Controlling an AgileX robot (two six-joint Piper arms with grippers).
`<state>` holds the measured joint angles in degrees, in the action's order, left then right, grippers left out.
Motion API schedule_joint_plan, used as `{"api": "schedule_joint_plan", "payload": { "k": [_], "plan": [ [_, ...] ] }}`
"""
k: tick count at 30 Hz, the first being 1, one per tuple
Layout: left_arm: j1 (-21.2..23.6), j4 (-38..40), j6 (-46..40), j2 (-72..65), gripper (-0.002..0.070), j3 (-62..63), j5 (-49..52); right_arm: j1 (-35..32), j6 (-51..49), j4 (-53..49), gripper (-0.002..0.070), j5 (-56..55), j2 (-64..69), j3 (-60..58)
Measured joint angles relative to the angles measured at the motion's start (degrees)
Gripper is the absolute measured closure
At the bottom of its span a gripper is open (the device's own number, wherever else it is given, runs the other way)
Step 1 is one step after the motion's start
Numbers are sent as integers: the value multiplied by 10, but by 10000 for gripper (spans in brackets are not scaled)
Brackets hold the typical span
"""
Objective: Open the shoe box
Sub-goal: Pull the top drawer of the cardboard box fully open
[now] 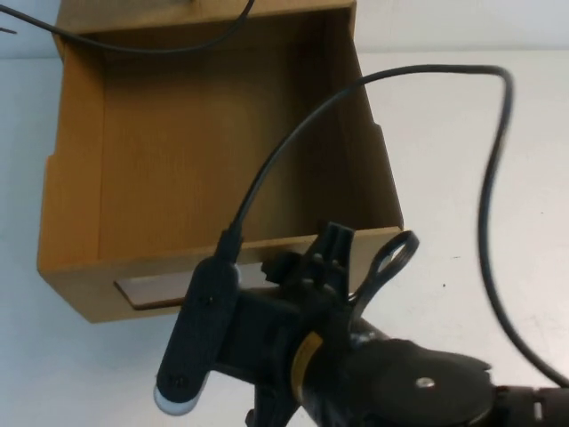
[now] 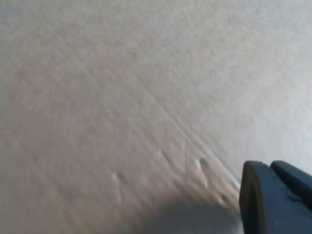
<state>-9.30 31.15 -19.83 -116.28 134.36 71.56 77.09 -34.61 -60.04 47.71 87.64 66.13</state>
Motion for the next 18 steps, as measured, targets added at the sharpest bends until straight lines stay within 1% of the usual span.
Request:
{"api": "schedule_joint_plan", "payload": {
  "k": [2, 3, 4, 8, 9, 10, 12, 14, 16, 18],
  "plan": [
    [0, -5, 0, 10, 680, -1, 4, 0, 0, 12, 332, 5, -18, 0],
    [0, -6, 0, 17, 680, -2, 4, 0, 0, 13, 349, 9, -29, 0],
    [0, -6, 0, 23, 680, -2, 5, 0, -2, 16, 381, 17, -40, 0],
    [0, -6, -10, 53, 680, -2, 6, 0, -11, 19, 580, 66, -84, 0],
    [0, -6, -14, 61, 680, -2, 6, 0, -13, 20, 617, 79, -94, 1],
    [0, -6, -18, 69, 680, -2, 6, 0, -13, 21, 638, 91, -101, 5],
    [0, -6, -23, 82, 680, -2, 6, -9, -13, 26, 668, 113, -117, 20],
    [0, -6, -24, 96, 680, -2, 7, -27, -13, 33, 680, 125, -129, 42],
    [0, -6, -24, 112, 680, -2, 9, -66, -2, 50, 684, 132, -136, 69],
    [0, -7, -24, 131, 680, -7, 10, -126, 31, 90, 686, 132, -137, 96]
  ]
}}
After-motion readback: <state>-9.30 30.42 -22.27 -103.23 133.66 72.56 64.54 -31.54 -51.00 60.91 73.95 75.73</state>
